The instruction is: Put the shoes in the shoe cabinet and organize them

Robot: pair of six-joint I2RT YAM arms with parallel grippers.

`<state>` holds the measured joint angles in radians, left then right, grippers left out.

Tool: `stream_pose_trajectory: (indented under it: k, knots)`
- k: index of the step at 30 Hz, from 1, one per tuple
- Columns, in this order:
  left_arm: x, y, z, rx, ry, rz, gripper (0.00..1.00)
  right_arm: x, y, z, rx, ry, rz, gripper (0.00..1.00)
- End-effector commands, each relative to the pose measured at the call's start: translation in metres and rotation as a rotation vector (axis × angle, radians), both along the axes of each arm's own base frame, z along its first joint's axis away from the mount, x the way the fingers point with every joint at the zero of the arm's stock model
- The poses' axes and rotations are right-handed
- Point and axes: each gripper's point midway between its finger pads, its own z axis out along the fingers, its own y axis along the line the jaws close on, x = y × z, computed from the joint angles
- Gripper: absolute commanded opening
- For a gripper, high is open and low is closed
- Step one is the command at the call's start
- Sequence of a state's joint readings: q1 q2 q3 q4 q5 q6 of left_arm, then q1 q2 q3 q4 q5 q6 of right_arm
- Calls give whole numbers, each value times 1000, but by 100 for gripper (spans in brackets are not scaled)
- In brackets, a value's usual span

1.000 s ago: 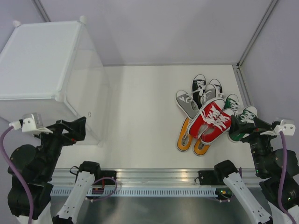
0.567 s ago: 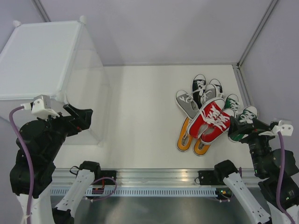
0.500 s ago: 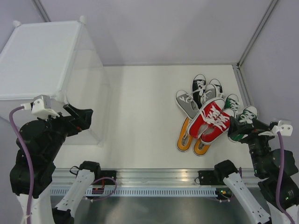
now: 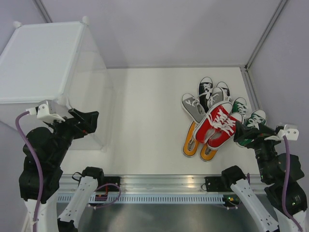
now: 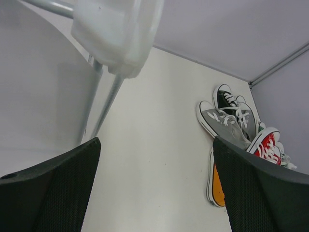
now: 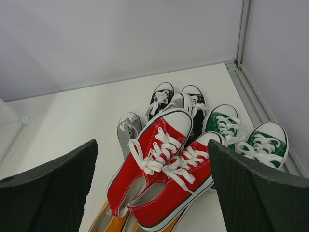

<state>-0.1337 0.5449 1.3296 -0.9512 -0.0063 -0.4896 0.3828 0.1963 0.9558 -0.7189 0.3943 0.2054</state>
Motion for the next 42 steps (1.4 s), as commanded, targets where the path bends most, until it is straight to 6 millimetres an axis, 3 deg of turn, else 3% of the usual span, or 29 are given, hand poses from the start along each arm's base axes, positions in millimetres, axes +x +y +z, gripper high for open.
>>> stream_pose_trajectory:
  k: [1, 23, 33, 42]
  knots:
    - [8, -3, 15, 51, -93, -36, 100, 0, 0, 4, 15, -22, 3, 98]
    - [8, 6, 12, 160, -136, -19, 100, 0, -2, -1, 19, -22, -10, 98]
    - [15, 3, 12, 160, -137, -33, 100, 0, -3, -3, 20, -25, -16, 98]
    - [22, -11, 18, 150, -159, -109, 100, 0, -3, -4, 22, -29, -16, 98]
